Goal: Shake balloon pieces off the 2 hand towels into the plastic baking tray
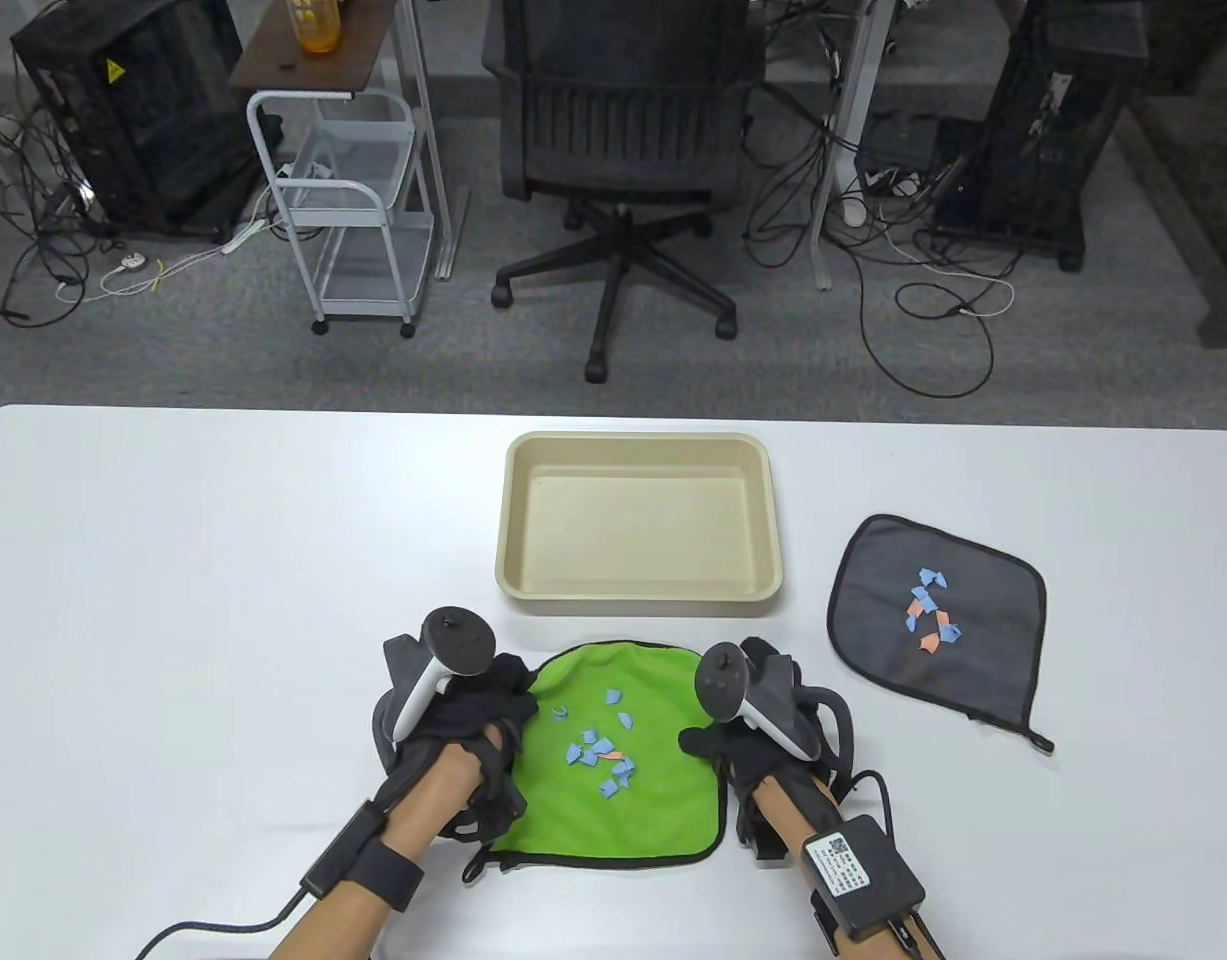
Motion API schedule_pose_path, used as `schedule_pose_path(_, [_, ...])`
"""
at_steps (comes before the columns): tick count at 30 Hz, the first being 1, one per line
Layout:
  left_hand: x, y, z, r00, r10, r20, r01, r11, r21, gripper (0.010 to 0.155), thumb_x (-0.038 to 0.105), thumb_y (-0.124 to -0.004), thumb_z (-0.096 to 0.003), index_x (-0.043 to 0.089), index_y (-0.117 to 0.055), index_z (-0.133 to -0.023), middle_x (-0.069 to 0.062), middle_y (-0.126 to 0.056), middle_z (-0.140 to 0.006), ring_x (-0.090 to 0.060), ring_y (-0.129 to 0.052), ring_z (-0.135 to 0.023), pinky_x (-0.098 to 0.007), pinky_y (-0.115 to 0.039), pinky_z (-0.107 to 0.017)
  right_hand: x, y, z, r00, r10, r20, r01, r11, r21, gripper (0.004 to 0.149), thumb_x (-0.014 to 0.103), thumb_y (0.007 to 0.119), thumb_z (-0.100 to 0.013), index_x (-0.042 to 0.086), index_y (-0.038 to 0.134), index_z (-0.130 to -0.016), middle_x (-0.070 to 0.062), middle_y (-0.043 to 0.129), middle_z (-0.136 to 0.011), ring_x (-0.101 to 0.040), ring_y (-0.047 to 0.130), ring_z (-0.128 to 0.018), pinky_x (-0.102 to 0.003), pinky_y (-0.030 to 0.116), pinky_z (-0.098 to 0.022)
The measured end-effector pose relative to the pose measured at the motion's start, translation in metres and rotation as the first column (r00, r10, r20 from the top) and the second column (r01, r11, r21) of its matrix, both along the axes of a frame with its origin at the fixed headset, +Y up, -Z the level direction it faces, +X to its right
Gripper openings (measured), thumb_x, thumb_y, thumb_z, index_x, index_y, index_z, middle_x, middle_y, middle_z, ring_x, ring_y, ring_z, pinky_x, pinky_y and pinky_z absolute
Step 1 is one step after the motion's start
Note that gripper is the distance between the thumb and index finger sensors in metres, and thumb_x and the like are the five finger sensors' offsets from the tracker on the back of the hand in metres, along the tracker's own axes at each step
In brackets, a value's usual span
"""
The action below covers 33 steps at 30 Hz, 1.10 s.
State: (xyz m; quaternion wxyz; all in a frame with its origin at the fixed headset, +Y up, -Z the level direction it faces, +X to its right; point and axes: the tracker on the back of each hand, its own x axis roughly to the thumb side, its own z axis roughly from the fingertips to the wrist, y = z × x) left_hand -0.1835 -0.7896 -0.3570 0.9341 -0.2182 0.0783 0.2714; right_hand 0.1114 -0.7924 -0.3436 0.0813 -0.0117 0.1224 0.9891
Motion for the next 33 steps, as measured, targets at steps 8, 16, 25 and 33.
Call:
schedule_pose_path(8, [-0.001,0.0,0.001,1.0,0.004,0.002,-0.004,1.0,-0.007,0.037,0.044,-0.076,-0.0389,0.045,-0.067,-0.075,0.01,-0.104,-0.045,-0.009,-0.123,-0.016,-0.029,-0.104,-0.008,0.007,-0.001,-0.001,0.996,-0.005,0.087,0.003,1.0,0.024,0.064,0.054,0.088,-0.031,0.018,0.075,-0.083,-0.013,0.037,-0.107,-0.032,0.055,-0.079,-0.042,0.062,-0.053])
schedule_pose_path(16, [0.001,-0.004,0.002,1.0,0.001,0.009,-0.001,1.0,-0.011,0.038,0.045,-0.075,-0.0391,0.046,-0.065,-0.075,0.011,-0.104,-0.044,-0.009,-0.123,-0.015,-0.029,-0.104,-0.008,0.019,0.002,0.001,0.921,-0.34,0.189,0.355,0.933,-0.053,0.044,0.042,0.09,-0.036,0.023,0.075,-0.073,-0.007,0.057,-0.104,-0.022,0.074,-0.071,-0.034,0.072,-0.048])
schedule_pose_path(25, [0.009,0.007,0.002,0.999,0.033,0.024,-0.034,0.999,0.012,0.038,0.046,-0.075,-0.0395,0.047,-0.065,-0.076,0.012,-0.105,-0.04,-0.007,-0.123,-0.011,-0.029,-0.104,-0.005,0.017,0.019,0.005,0.754,-0.628,0.191,0.643,0.766,-0.017,0.044,0.037,0.09,-0.037,0.025,0.073,-0.076,-0.003,0.063,-0.101,-0.003,0.095,-0.045,-0.02,0.085,-0.028])
schedule_pose_path(33, [0.02,0.032,0.001,0.999,0.018,0.042,-0.02,0.999,0.045,0.038,0.045,-0.076,-0.0395,0.046,-0.067,-0.076,0.012,-0.106,-0.038,-0.007,-0.123,-0.007,-0.029,-0.104,-0.003,0.009,0.04,0.001,0.77,-0.618,0.159,0.629,0.777,-0.026,0.044,0.038,0.089,-0.037,0.024,0.074,-0.076,-0.005,0.07,-0.097,0.0,0.1,-0.033,-0.016,0.088,-0.016])
